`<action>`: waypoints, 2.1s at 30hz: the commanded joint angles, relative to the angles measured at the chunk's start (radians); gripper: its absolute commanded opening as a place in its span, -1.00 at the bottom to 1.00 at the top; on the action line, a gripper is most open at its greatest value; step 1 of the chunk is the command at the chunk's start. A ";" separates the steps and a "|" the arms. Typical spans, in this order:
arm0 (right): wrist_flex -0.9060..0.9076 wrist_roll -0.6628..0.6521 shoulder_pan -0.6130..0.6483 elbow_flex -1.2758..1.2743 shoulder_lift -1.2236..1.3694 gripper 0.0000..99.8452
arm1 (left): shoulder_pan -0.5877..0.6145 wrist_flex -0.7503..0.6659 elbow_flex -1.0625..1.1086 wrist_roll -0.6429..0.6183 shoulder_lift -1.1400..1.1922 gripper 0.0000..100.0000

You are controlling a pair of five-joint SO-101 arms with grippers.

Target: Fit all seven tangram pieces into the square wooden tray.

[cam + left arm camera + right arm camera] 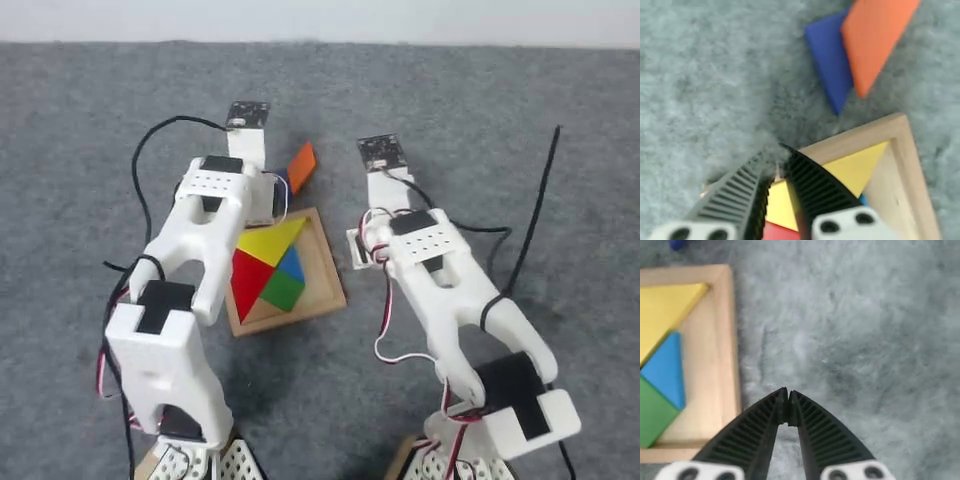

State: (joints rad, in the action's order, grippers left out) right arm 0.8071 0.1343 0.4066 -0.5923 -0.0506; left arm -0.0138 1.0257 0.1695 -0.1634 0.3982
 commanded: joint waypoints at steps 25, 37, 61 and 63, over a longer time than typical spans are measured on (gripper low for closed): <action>-0.008 0.031 -0.074 0.044 -0.008 -0.98 | -0.106 -0.308 0.065 0.261 -0.278 -0.61; -0.008 0.031 -0.076 0.044 -0.008 -0.98 | -0.101 0.025 -0.562 0.365 0.216 -0.61; -0.008 0.029 -0.073 0.044 -0.008 -0.98 | -0.083 0.551 -1.632 0.523 0.887 -0.61; -0.008 0.029 -0.073 0.044 -0.008 -0.98 | -0.091 0.571 -1.635 0.528 0.904 -0.61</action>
State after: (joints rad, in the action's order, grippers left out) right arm 0.8071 0.1542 0.3452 -0.5923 -0.0506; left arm -0.0997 1.5459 -1.3863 0.3414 1.2973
